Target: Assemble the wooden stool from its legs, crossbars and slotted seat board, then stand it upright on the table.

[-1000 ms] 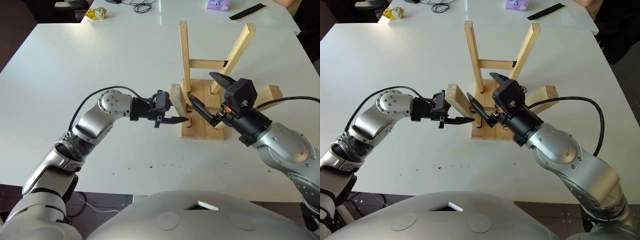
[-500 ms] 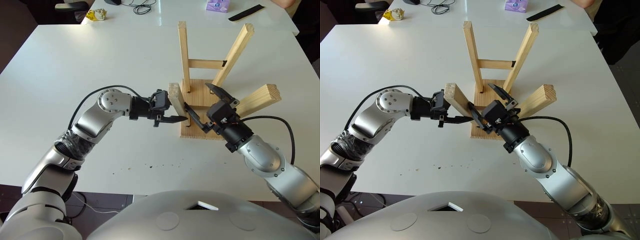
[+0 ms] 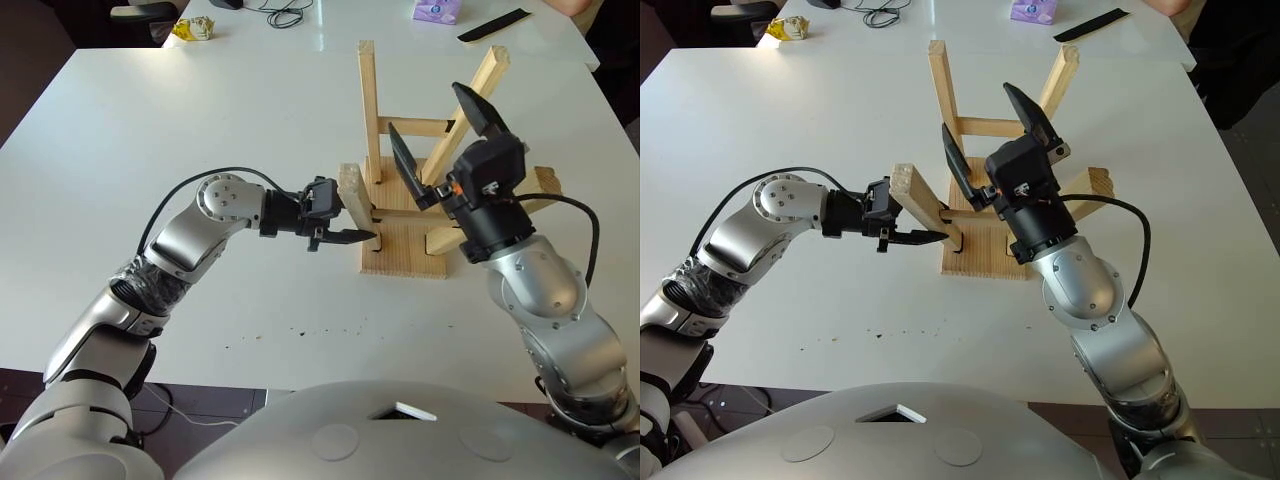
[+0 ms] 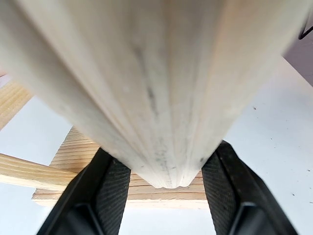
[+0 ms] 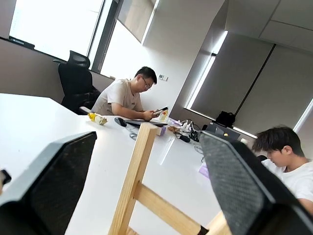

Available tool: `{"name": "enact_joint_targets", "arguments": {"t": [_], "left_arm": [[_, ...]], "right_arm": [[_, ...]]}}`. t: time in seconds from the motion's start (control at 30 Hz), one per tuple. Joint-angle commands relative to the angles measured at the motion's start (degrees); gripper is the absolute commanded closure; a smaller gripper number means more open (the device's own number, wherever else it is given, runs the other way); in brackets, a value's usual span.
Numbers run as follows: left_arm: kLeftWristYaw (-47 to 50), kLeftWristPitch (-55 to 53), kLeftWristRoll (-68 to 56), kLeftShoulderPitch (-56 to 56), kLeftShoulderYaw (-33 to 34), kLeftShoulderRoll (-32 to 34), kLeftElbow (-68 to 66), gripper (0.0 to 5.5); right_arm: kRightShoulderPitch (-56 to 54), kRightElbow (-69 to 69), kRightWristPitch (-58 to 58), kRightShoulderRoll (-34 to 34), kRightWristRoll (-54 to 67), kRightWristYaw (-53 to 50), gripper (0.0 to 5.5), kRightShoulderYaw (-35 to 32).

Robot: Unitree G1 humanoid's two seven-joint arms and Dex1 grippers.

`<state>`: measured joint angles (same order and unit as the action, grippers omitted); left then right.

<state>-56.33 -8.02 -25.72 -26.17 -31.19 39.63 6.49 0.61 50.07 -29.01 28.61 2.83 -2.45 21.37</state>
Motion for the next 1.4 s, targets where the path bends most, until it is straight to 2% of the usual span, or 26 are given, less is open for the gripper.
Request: {"name": "enact_joint_targets", "arguments": {"t": [0.03,0.23,0.53,0.67,0.83,0.93,1.07,1.2,1.33,1.4], "left_arm": [[-0.4,-6.1,14.2,3.7,-6.2,3.8,-6.4,3.43],[-0.5,-5.9,14.4,3.3,-6.4,3.8,-6.7,3.43],[-0.4,-5.8,14.4,3.5,-6.4,3.8,-6.8,3.43],[-0.5,-5.8,14.5,3.2,-6.5,3.6,-7.0,3.43],[-0.7,-5.8,14.5,3.1,-6.7,3.5,-6.9,3.43],[-0.9,-5.6,14.6,3.0,-6.8,3.6,-7.2,3.43],[-0.7,-5.6,14.6,3.2,-6.6,3.7,-7.3,3.43],[0.2,-6.0,14.1,4.1,-5.6,4.1,-7.1,3.43],[3.1,-7.8,10.9,6.2,-1.6,4.8,-5.2,3.43],[4.7,-9.5,8.2,7.3,1.3,4.7,-3.1,3.43]], "right_arm": [[11.0,-14.0,5.2,4.2,-7.9,2.5,1.66,6.9],[11.2,-15.1,9.2,0.3,-8.5,3.4,1.66,4.2],[2.3,-2.5,10.6,-8.4,-4.8,2.8,1.66,-4.1],[5.4,-6.1,10.7,-8.1,-6.5,4.6,1.66,-2.0],[12.2,-18.5,8.9,-2.8,-13.3,8.5,1.66,5.1],[12.8,-17.7,9.7,-4.4,-12.5,8.8,1.66,4.2],[9.2,-8.6,12.7,-10.4,-5.0,7.5,1.66,-2.4],[3.8,2.3,8.2,-16.1,10.7,7.1,1.66,-11.1],[2.2,8.2,3.5,-15.1,33.0,4.8,1.66,-22.2],[2.7,8.0,3.1,-13.2,39.8,4.2,1.66,-26.7]]}}
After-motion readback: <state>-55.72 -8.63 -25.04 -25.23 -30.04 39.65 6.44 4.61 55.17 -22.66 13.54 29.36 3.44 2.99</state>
